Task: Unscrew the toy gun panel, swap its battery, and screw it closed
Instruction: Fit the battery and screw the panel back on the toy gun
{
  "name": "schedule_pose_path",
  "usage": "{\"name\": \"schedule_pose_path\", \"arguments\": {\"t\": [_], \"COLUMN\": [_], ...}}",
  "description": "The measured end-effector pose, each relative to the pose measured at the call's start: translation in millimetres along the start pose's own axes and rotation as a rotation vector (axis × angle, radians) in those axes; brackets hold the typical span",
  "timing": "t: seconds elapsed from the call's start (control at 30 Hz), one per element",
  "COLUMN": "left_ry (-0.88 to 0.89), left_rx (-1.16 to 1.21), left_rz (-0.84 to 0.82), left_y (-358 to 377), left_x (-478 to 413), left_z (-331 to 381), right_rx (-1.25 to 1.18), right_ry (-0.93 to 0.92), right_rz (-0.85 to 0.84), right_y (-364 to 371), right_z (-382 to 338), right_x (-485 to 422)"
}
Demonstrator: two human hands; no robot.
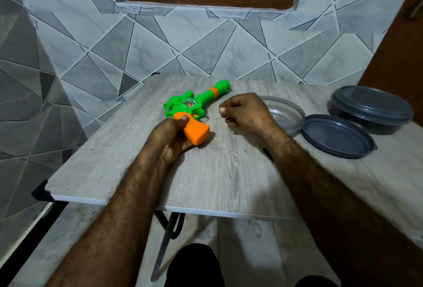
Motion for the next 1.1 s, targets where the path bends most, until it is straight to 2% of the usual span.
{"name": "schedule_pose_path", "arguments": {"t": [0.17, 0.37, 0.5, 0.83, 0.97, 1.1], "left_ry": [0.0, 0.005, 0.011, 0.009, 0.005, 0.0], "left_rx": [-0.008, -0.035, -0.03, -0.02, -0.013, -0.015], "left_rz": [-0.01, -0.005, -0.015, -0.019, -0.019, -0.028], "left_y": [-3, -3, -2, -1, -3, -2], "left_x": [-2, -2, -1, 1, 1, 2], "left_z": [1, -1, -1, -1, 0, -1], "right_rx": [0.062, 0.475, 0.673, 0.808, 0.886, 0.777], "right_ry": [0.116, 0.08, 0.061, 0.111, 0.072, 0.056], "right_rz": [-0.044, -0.278, -0.363, -0.421, -0.416, -0.366], "right_y": [-26, -28, -25, -19, -13, -13], "right_z": [13, 18, 13, 7, 5, 5], "right_x": [2, 15, 19, 25, 25, 26]}}
Point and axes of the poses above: each hand's wrist, its own x-axis away from the middle knuckle, its own y-axis out of the palm, z = x × y, the point moved 2 cm from there along -x, towards the middle knuckle, and after that the axes turned 7 degrees about -y, right-handed, at the moved point
